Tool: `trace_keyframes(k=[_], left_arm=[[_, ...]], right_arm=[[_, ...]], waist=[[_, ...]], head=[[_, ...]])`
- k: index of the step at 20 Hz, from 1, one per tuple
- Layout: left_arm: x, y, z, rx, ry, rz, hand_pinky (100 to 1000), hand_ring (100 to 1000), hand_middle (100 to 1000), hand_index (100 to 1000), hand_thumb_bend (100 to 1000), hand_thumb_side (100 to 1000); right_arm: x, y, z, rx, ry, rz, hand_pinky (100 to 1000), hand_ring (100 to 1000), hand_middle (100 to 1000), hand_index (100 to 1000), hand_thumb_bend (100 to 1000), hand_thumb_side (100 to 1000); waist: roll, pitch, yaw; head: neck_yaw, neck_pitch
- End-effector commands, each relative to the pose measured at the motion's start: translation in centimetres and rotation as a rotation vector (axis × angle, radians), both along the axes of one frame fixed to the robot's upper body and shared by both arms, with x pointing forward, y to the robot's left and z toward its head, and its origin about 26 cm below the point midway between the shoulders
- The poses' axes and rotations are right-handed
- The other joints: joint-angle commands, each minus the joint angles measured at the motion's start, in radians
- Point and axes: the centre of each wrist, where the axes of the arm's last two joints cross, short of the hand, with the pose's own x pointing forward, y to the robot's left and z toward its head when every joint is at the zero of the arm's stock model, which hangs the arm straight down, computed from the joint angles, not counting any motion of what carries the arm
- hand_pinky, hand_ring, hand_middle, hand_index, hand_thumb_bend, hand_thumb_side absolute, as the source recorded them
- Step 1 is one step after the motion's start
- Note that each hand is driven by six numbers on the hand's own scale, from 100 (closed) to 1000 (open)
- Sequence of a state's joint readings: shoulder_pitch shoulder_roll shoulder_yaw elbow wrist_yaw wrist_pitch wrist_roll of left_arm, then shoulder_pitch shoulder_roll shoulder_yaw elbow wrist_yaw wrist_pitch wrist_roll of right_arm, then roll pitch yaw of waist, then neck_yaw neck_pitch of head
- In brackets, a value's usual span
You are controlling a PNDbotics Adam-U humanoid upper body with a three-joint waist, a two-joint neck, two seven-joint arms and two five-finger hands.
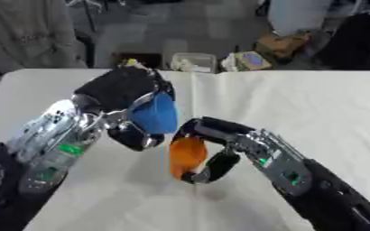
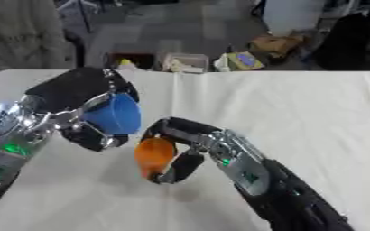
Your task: Pour the contents of one cup into another cup.
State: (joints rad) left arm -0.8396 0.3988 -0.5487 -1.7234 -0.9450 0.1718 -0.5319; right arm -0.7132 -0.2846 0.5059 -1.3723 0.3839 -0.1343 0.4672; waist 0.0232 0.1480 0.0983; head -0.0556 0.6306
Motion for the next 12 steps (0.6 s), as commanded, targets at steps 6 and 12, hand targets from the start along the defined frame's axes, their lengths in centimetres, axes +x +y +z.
trace_keyframes(k=[6,12], left_arm=[[0.2,-1.1,0.9,0.047,-0.049,-0.031,340,360,331,733,315,100],[0.3,-1.6,0.9,0.081,-0.062,-0.038,338,355,335,736,309,100]], right_arm=[[0.2,0.5,1.1,0.002,-0.028,0.018,376,452,243,470,110,100],[0.2,0.5,1.0,0.002,-0.027,0.014,372,450,241,468,119,100]], waist=[[-0.001,-0.017,-0.004],[-0.003,-0.017,-0.007]], head=[[0.009,-0.014],[0.012,-0.013]])
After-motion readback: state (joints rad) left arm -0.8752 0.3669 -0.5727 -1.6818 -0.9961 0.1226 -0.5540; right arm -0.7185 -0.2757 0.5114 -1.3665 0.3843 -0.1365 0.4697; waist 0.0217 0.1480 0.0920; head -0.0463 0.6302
